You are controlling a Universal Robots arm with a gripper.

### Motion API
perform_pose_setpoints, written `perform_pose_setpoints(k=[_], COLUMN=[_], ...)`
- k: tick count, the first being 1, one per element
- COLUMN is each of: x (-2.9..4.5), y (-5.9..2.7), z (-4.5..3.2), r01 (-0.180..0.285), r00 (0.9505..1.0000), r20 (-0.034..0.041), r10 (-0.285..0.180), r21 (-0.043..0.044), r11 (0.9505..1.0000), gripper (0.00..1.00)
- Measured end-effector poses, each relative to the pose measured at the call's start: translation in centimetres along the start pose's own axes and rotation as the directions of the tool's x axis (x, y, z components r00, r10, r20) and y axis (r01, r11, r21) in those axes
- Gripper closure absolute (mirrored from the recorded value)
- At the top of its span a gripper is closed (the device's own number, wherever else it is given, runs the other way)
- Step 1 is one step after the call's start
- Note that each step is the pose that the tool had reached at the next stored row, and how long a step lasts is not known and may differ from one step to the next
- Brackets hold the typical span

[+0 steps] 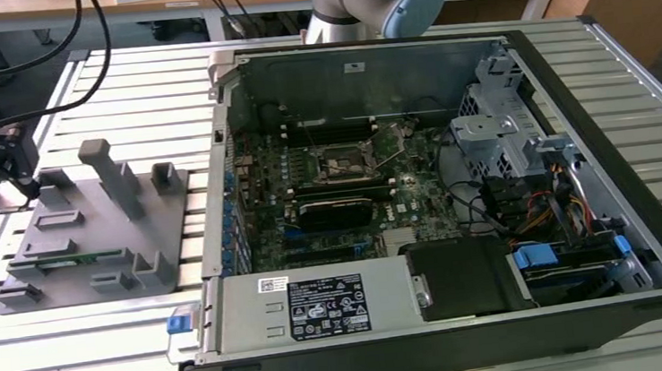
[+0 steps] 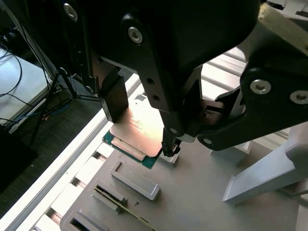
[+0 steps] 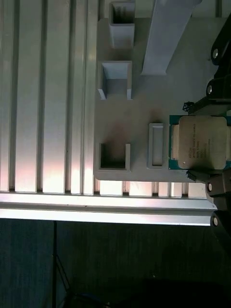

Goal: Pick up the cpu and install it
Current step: 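Pick up the cpu and move it towards the insertion slot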

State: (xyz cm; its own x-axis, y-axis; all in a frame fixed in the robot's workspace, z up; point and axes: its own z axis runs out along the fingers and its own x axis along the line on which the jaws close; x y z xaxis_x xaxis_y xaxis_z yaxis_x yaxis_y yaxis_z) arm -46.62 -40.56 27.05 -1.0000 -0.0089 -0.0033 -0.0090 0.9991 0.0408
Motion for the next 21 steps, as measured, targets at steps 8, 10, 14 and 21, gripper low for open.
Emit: perform_pose_setpoints(k=[8, 10, 14, 21], x=[0.00, 0.00, 0.00, 0.00], y=[0.04, 0.05, 0.07, 0.12], z=[-0.85, -1.08, -1.59, -2.44], r01=[0.000, 0.000, 0.000, 0.000], r00=[1.0000, 1.0000, 1.0000, 1.0000], r20=[0.0017, 0.0022, 0.0033, 0.0054], r10=[0.000, 0.000, 0.000, 0.000], r21=[0.0000, 0.0000, 0.0000, 0.0000], r11=[1.0000, 1.0000, 1.0000, 1.0000], gripper=[0.47, 0.47, 0.47, 0.47])
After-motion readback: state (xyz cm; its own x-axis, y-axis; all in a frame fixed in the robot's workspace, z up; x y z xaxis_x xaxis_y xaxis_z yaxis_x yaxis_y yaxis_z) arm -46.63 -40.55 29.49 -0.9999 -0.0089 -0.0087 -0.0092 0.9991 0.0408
